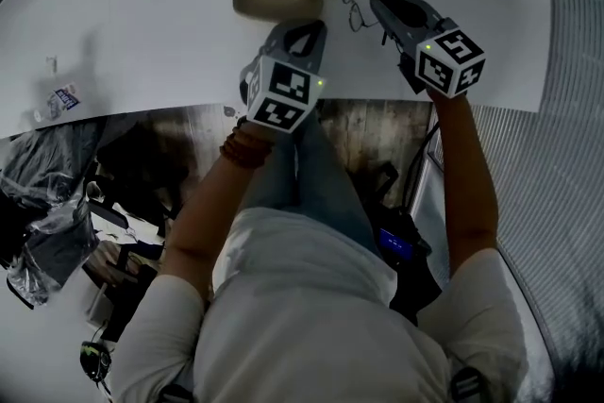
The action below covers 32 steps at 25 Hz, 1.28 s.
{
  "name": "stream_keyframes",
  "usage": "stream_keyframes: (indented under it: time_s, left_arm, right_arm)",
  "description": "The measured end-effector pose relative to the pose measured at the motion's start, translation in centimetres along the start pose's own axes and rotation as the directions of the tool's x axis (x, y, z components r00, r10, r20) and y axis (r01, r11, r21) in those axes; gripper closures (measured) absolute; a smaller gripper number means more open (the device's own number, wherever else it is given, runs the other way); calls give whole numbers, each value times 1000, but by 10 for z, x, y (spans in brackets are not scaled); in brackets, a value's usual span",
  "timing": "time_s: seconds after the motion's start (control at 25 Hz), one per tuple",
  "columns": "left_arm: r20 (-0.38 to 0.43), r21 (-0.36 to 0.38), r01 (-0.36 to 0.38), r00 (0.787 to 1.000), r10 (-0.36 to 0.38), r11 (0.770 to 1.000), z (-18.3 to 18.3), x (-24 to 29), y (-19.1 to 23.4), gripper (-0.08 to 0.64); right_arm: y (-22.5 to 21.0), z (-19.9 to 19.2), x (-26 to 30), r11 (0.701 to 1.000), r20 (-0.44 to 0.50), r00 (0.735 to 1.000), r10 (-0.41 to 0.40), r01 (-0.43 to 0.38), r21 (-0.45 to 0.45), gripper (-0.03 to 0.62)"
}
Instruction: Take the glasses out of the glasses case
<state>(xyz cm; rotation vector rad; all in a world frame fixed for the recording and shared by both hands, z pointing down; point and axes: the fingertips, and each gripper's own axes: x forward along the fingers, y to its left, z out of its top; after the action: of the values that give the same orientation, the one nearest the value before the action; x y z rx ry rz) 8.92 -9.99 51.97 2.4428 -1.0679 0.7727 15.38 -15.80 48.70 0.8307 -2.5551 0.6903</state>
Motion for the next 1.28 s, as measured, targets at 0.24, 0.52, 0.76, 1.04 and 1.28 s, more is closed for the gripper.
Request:
stream_keyframes:
  time_s: [0.24,0.52,0.76,1.04,1.28]
  left_arm:
    - [-14,9,22,1000,-22,1000,-6,7,-8,557]
    - [-27,16,32,999,-32,999,-7,17,-20,557]
    - [-41,19,36,999,-35,999,-7,23,-30,557]
    - [-51,15,44,998,-43,999,-11,28,-39,557]
    - [-59,12,41,997,-40,999,-15,28,-40,557]
  right_arm:
    - [-33,-29,-10,972,44,999,-11,0,235,586]
    - [-78,-64,-25,948,-30,996,-89,94,303,585]
    - [-96,-74,-30,963,-94,983,-160,176,202,574]
    - [-103,-81,-29,972,-156,962,-226,234,35,545]
    - [-104,-82,-29,969,-172,953,-248,247,-28,528]
